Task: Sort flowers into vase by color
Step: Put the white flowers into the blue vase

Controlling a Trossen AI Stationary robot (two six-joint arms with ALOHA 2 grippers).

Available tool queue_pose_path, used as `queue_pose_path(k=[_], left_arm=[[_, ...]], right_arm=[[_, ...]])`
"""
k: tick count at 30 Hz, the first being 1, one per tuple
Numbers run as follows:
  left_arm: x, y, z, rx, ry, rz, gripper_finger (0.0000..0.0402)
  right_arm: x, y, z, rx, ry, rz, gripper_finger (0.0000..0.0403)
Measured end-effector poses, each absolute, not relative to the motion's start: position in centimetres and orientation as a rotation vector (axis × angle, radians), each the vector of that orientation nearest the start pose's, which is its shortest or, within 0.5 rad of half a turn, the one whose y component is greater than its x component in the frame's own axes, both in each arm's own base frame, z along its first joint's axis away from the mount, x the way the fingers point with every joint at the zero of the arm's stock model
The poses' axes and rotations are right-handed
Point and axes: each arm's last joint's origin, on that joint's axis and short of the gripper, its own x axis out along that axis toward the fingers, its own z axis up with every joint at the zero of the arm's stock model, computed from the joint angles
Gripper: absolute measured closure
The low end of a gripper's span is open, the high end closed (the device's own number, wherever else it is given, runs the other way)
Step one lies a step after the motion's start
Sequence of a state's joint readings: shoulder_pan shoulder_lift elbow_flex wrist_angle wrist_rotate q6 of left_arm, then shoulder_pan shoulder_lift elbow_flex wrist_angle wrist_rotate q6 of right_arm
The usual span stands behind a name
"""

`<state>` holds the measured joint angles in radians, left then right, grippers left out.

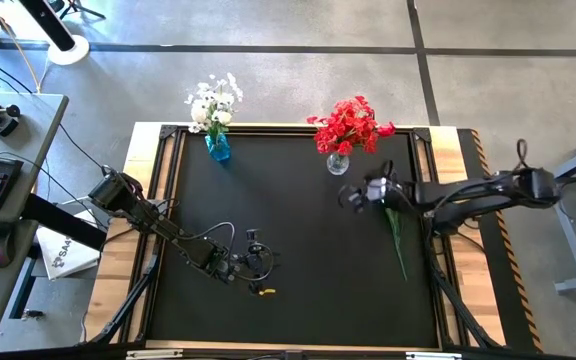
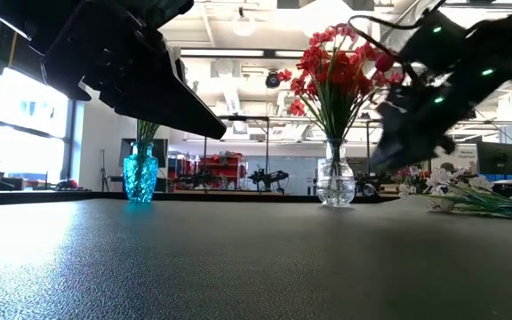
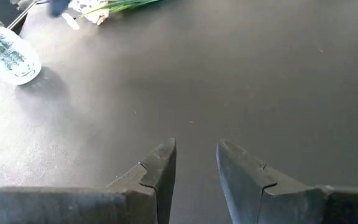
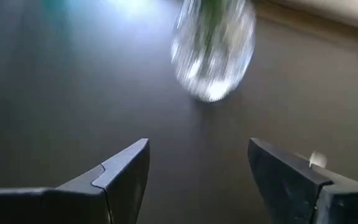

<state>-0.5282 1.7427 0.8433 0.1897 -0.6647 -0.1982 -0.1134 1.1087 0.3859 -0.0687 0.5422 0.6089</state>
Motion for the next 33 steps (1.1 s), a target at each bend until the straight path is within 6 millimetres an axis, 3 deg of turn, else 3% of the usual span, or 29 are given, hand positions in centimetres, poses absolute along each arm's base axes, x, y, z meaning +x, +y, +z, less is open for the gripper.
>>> queue_pose_path(k=[8,14,17,21,25,29,33], left_arm=[[29.7,-15.3,15.0,0.215,0.567,0.185,0.0295],[29.8,-15.3,15.1,0.214,0.556,0.182,0.0295],[29.8,-15.3,15.1,0.221,0.556,0.179,0.0295],[29.8,-15.3,15.1,0.232,0.558,0.176,0.0295],[29.7,-15.5,15.1,0.232,0.557,0.172,0.0295],[29.5,-15.8,15.1,0.236,0.557,0.162,0.0295],[29.5,-15.8,15.1,0.236,0.556,0.16,0.0295]], right_arm=[[17.6,2.0,18.2,0.702,0.874,-0.751,0.0137],[17.3,5.1,19.8,0.746,1.171,-0.926,0.0157],[16.9,5.4,19.1,0.72,1.308,-1.079,0.017],[15.9,4.8,16.6,0.729,1.463,-1.134,0.0178],[15.6,4.0,14.3,0.799,1.443,-1.074,0.0178],[15.6,3.5,13.7,0.847,1.423,-1.062,0.0185],[15.6,3.2,13.6,0.837,1.438,-1.04,0.023]])
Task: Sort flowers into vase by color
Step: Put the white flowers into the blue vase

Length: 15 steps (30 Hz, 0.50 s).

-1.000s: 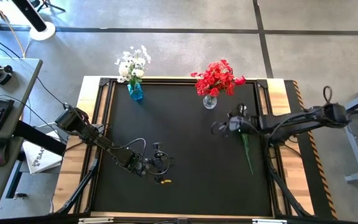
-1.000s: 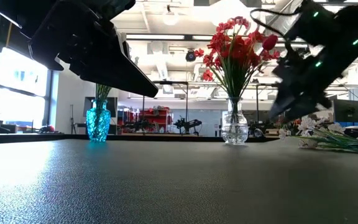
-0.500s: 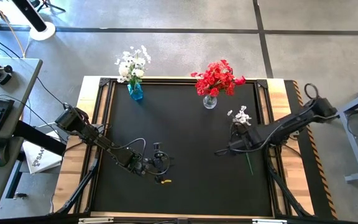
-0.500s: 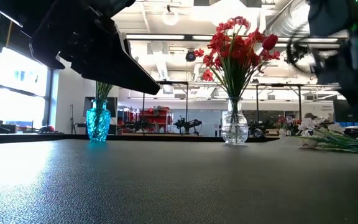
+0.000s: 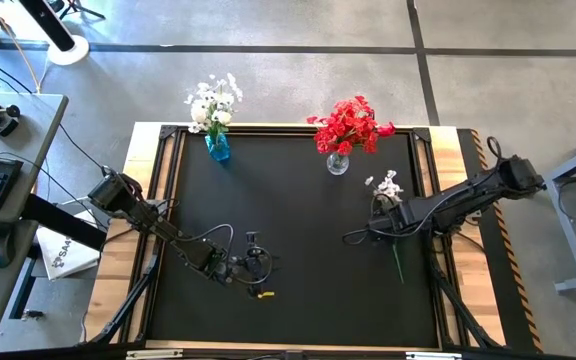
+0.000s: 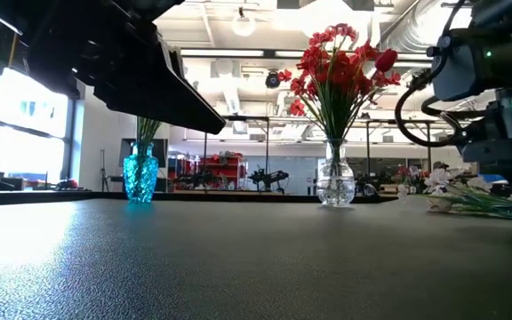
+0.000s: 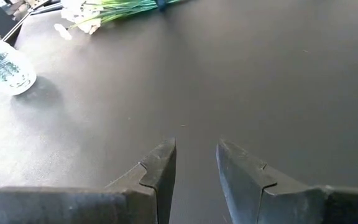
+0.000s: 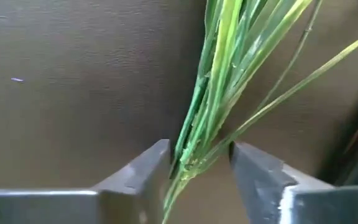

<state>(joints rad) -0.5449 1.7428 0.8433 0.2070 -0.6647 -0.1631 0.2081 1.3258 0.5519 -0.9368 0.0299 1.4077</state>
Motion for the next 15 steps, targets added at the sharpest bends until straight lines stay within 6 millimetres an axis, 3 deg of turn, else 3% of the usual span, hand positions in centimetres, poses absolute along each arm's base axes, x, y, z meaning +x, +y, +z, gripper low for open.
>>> queue_pose_path(k=[8,11,15], left_arm=[[29.4,-15.9,15.0,0.237,0.566,0.159,0.0295],[28.7,-16.1,14.9,0.279,0.612,0.153,0.0295],[27.0,-16.2,15.1,0.296,0.702,0.174,0.0295]], right_arm=[[15.9,4.2,13.7,0.812,1.421,-0.991,0.0386],[16.3,5.7,14.4,0.815,1.42,-0.935,0.0385],[18.0,8.9,16.2,0.858,1.317,-0.712,0.0384]])
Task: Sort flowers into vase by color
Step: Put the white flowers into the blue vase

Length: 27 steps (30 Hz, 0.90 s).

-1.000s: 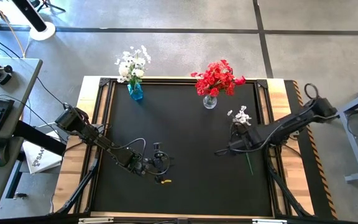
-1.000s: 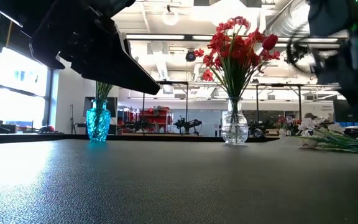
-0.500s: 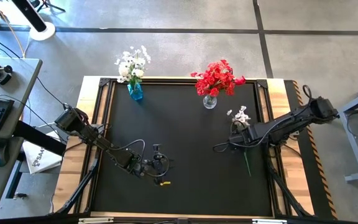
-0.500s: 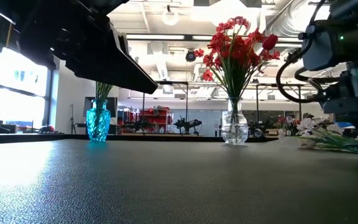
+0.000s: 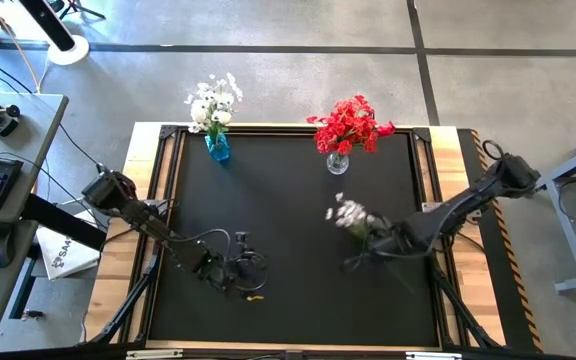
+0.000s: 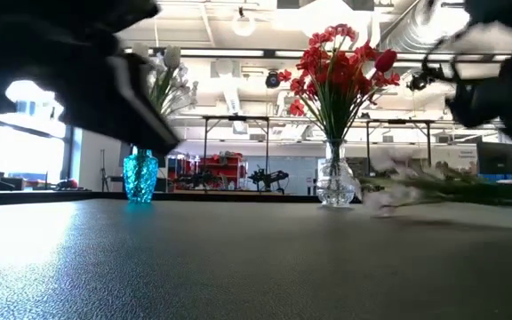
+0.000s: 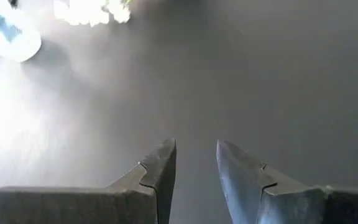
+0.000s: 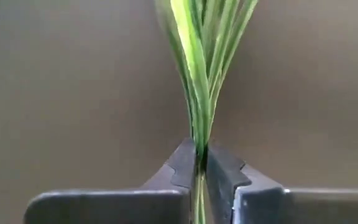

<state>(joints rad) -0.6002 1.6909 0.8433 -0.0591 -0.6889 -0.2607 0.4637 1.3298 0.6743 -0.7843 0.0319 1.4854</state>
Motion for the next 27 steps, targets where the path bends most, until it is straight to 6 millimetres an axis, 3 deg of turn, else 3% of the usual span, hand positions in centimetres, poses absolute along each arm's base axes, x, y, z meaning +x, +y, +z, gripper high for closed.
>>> queue_pose_path(k=[3,6,12,16,21,27], left_arm=[[25.1,-16.8,15.4,0.31,0.77,0.166,0.0295],[23.0,-18.0,15.8,0.371,0.807,0.114,0.0295],[20.3,-19.5,15.8,0.337,0.668,0.064,0.0295],[20.2,-19.5,15.3,0.236,0.479,0.027,0.0295],[21.4,-18.5,16.4,0.215,0.202,-0.068,0.0295],[23.5,-16.9,18.3,0.302,0.054,-0.098,0.0295]], right_arm=[[19.4,11.8,17.4,0.818,1.127,-0.438,0.0397],[20.6,14.3,18.7,0.691,0.804,-0.208,0.0397],[23.1,17.7,20.3,0.333,0.301,-0.006,0.0399],[25.7,18.2,20.4,0.155,0.043,0.1,0.0399],[28.9,17.8,19.8,0.005,-0.201,0.197,0.0399],[33.0,16.9,19.6,-0.045,-0.27,0.161,0.04]])
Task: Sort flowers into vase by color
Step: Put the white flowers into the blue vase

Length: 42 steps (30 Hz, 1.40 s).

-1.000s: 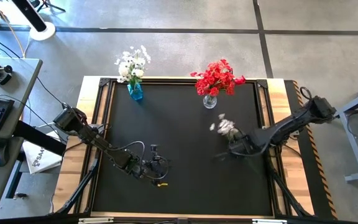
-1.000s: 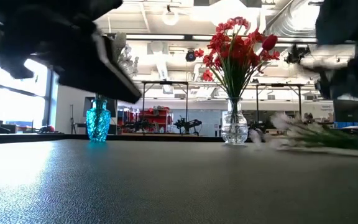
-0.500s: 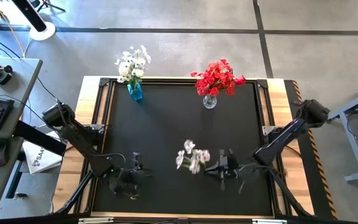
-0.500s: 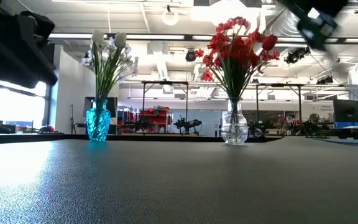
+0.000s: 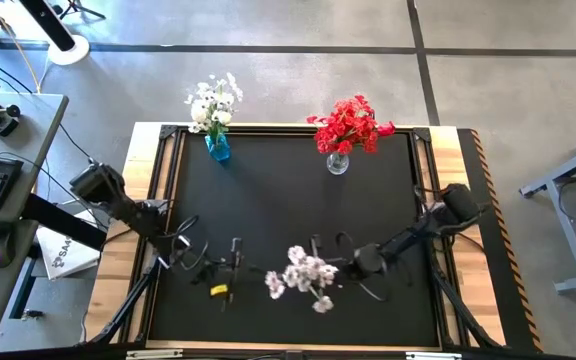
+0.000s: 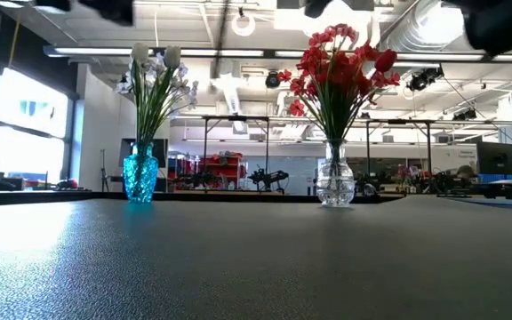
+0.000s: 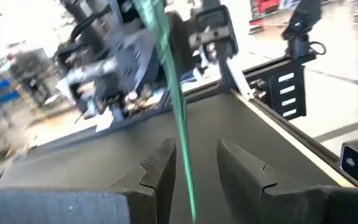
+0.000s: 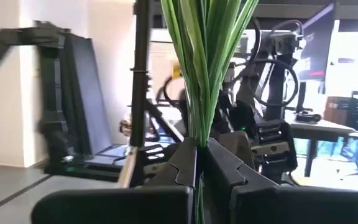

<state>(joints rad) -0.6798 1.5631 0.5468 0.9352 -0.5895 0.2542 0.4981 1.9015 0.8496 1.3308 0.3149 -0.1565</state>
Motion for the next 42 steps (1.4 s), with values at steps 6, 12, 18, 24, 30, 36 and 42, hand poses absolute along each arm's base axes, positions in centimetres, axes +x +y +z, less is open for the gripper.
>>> queue_pose_path(k=[6,12,18,24,30,36,42], left_arm=[[25.3,-15.8,19.1,0.309,0.024,-0.2,0.0295],[25.9,-15.3,19.4,0.228,0.025,-0.185,0.0295],[26.0,-15.0,19.6,0.204,0.016,-0.178,0.0295],[26.0,-15.1,19.5,0.207,0.012,-0.229,0.0298],[26.0,-15.1,19.3,0.234,0.032,-0.231,0.0352],[25.6,-15.3,18.3,0.276,0.141,-0.137,0.0391],[23.3,-15.3,18.0,0.329,0.31,0.085,0.0398]], right_arm=[[35.4,16.9,19.7,-0.079,-0.202,0.137,0.04],[36.2,17.3,20.2,-0.085,-0.159,0.113,0.04],[36.6,17.2,20.3,-0.096,-0.139,0.096,0.04],[36.6,17.1,20.1,-0.076,-0.112,0.068,0.04],[36.7,17.1,19.8,-0.059,-0.081,0.077,0.04],[36.8,16.9,19.1,-0.01,-0.003,0.079,0.0357],[36.4,16.6,20.0,-0.017,0.043,0.047,0.0242]])
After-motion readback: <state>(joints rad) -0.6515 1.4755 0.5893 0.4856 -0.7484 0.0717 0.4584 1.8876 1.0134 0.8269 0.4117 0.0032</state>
